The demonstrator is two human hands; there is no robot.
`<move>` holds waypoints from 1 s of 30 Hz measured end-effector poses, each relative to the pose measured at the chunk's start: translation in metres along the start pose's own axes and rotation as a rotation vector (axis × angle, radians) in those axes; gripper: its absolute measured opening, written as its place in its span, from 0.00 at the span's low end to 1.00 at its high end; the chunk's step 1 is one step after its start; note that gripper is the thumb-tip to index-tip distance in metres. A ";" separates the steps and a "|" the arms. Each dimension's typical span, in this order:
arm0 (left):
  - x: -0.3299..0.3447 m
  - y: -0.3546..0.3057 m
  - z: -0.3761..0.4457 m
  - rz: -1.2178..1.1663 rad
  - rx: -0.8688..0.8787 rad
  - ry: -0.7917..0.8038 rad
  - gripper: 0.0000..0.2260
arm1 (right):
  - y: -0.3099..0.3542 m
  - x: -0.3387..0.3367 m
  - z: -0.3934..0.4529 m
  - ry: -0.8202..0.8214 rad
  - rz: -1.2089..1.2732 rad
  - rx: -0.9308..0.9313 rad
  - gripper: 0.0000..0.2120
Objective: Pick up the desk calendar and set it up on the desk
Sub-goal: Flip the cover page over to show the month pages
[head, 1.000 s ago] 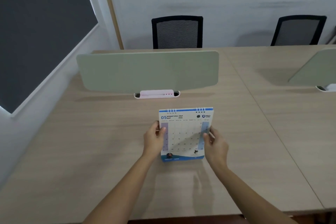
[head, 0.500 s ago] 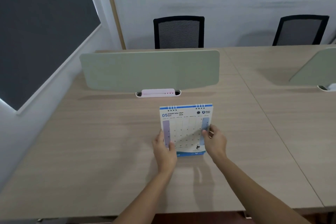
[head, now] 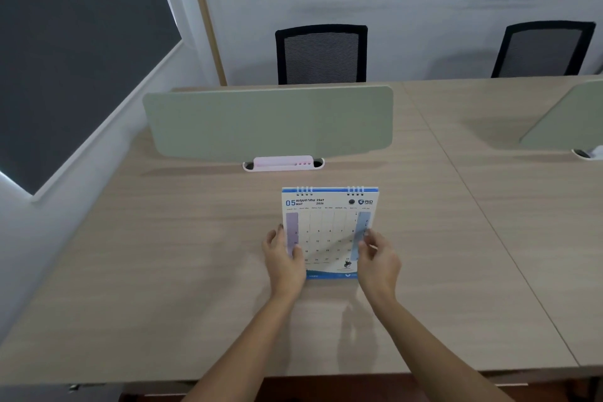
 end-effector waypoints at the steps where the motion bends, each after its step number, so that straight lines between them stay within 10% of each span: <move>1: 0.002 0.000 -0.004 0.020 0.008 -0.004 0.19 | 0.001 0.000 -0.001 -0.005 0.012 -0.006 0.14; 23: -0.009 -0.002 -0.012 -0.115 -0.118 -0.059 0.30 | 0.002 0.000 -0.004 0.034 0.043 -0.006 0.17; 30: -0.022 -0.011 0.007 -0.071 0.011 0.008 0.20 | 0.006 -0.008 -0.008 -0.007 0.104 -0.002 0.07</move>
Point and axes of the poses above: each hand's wrist, its own z-axis towards the middle knuckle, its own x-axis out of the palm, y = z × x, the point moved 7 cm from there along z, towards the middle knuckle, and after that the axes turned 5 degrees about z, right-handed, at the moved point
